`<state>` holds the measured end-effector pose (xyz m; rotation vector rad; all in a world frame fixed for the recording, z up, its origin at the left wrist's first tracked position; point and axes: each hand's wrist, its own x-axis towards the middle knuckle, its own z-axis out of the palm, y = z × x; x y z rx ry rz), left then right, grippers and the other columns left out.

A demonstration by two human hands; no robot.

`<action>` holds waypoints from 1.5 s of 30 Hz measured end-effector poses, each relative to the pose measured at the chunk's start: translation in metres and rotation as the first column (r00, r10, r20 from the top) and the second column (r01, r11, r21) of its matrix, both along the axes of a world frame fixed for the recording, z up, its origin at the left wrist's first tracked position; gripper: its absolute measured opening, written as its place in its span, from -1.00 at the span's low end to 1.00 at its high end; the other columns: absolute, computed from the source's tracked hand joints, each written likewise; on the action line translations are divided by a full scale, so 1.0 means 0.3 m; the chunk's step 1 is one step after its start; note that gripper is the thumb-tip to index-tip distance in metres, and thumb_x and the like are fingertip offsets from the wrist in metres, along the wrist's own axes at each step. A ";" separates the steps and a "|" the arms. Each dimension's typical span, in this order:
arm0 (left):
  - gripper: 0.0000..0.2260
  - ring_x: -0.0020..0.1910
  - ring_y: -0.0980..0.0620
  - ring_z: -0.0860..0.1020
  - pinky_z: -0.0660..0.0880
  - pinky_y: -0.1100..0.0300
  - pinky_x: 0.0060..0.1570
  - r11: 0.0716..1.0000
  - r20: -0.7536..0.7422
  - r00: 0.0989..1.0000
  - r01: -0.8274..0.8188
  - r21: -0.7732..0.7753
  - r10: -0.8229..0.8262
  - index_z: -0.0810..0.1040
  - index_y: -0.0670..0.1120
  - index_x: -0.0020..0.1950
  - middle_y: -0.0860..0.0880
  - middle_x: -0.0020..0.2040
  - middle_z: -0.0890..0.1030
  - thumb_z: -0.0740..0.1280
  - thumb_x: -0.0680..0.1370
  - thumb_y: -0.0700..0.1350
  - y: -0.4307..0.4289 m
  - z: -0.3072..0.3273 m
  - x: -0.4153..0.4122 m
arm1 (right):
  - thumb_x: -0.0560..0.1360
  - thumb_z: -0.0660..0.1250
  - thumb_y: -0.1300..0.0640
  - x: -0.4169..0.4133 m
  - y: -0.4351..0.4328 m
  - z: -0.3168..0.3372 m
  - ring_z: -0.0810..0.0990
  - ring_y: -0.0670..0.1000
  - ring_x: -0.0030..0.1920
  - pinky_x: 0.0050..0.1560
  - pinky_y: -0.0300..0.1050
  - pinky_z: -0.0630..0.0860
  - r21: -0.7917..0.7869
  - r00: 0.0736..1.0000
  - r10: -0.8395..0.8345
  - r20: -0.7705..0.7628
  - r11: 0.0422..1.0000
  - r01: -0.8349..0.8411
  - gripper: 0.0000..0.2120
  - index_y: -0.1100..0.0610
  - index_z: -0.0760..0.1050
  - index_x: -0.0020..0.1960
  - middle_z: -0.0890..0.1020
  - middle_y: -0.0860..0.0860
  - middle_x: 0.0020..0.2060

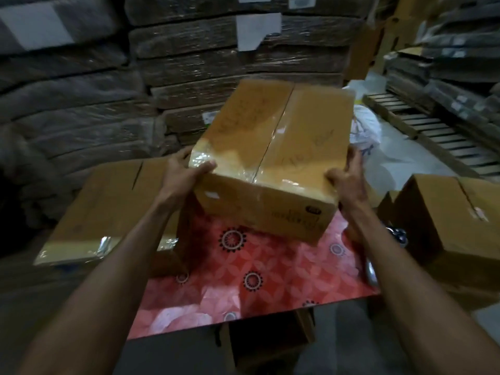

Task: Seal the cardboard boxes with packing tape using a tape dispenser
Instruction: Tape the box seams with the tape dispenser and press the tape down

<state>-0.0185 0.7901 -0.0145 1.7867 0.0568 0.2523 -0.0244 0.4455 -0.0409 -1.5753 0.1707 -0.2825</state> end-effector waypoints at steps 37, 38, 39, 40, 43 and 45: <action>-0.48 0.33 -0.04 0.45 0.43 0.05 0.23 0.735 0.272 0.854 -0.520 0.436 0.443 0.42 -0.02 0.46 -0.10 0.38 0.47 0.38 0.55 0.15 1.102 0.124 -0.281 | 0.54 0.37 0.00 0.113 1.271 0.130 0.56 -0.05 0.07 -0.03 -0.17 0.46 -0.199 0.974 0.226 -0.017 0.954 -0.225 -0.59 0.07 0.52 0.36 0.61 -0.06 0.09; -0.54 0.28 0.00 0.48 0.45 0.10 0.18 0.755 0.310 0.878 -0.474 0.454 0.365 0.46 -0.03 0.42 -0.07 0.34 0.51 0.38 0.57 0.11 1.025 0.147 -0.249 | 0.54 0.38 0.04 0.111 1.248 0.136 0.57 -0.06 0.05 -0.05 -0.21 0.47 -0.194 0.979 0.205 0.010 0.960 -0.200 -0.64 0.09 0.55 0.31 0.62 -0.06 0.06; -0.58 0.24 0.04 0.49 0.49 0.15 0.13 0.793 0.315 0.907 -0.404 0.455 0.281 0.48 -0.02 0.39 -0.04 0.30 0.54 0.39 0.57 0.08 0.933 0.166 -0.216 | 0.53 0.39 0.08 0.109 1.222 0.143 0.60 -0.05 0.04 -0.03 -0.20 0.53 -0.169 0.982 0.185 0.033 0.970 -0.176 -0.69 0.10 0.58 0.25 0.64 -0.08 0.02; -0.61 0.21 0.07 0.51 0.55 0.18 0.06 0.844 0.291 0.934 -0.321 0.429 0.208 0.49 -0.01 0.37 -0.01 0.27 0.56 0.39 0.58 0.06 0.837 0.180 -0.178 | 0.51 0.40 0.10 0.106 1.189 0.151 0.64 -0.04 0.03 0.02 -0.13 0.59 -0.141 0.986 0.155 0.055 0.979 -0.146 -0.73 0.09 0.61 0.19 0.65 -0.09 -0.02; -0.69 0.06 0.11 0.58 0.65 0.10 -0.06 0.936 0.214 0.976 -0.110 0.334 0.038 0.55 -0.01 0.30 0.02 0.12 0.61 0.41 0.57 0.00 0.543 0.195 -0.060 | 0.47 0.41 0.17 0.113 1.033 0.168 0.68 -0.06 -0.08 0.08 0.05 0.65 -0.080 0.995 0.048 0.082 0.996 -0.042 -0.83 0.05 0.62 0.05 0.68 -0.07 -0.12; -0.74 -0.04 0.11 0.62 0.64 0.06 -0.03 0.942 0.219 0.973 -0.008 0.337 -0.069 0.60 0.00 0.21 0.05 -0.01 0.65 0.44 0.54 -0.01 0.344 0.189 0.012 | 0.47 0.39 0.25 0.107 0.870 0.178 0.66 -0.07 -0.18 0.03 0.08 0.66 -0.056 0.995 -0.021 0.103 0.998 0.026 -0.85 0.05 0.60 -0.02 0.68 -0.03 -0.18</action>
